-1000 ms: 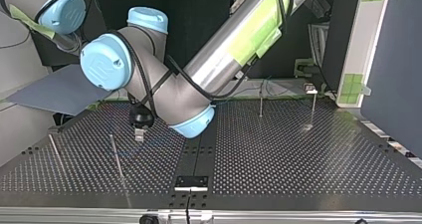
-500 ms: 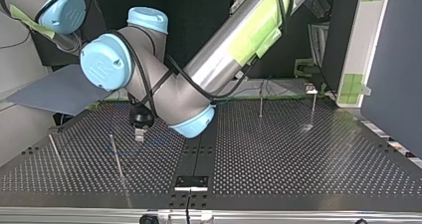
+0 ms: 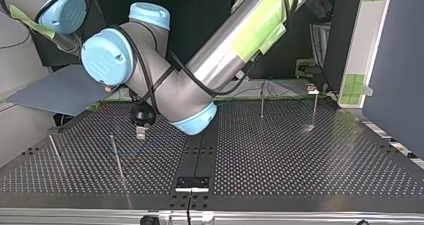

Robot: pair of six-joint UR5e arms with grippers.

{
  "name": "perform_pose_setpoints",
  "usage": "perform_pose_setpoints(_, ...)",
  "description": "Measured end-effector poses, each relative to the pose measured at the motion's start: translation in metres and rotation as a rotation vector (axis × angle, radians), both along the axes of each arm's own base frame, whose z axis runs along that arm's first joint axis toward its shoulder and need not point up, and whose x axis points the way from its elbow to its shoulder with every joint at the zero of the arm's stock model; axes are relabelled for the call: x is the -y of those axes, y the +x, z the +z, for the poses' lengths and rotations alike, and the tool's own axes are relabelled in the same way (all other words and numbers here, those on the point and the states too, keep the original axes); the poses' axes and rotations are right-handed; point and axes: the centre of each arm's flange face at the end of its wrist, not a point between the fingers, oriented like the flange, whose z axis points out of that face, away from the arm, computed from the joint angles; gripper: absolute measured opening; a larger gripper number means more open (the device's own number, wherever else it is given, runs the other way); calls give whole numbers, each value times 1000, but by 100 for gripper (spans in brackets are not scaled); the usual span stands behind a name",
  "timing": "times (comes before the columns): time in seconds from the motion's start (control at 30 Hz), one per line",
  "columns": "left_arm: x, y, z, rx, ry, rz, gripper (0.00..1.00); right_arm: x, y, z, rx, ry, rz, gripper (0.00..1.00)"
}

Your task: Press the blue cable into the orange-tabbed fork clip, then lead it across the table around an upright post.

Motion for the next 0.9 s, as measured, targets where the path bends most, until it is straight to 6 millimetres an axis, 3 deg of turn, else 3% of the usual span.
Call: perform_pose_setpoints(0.9, -33, -39, 60, 120, -225, -154, 99, -2, 4, -1, -3, 5, 7, 0)
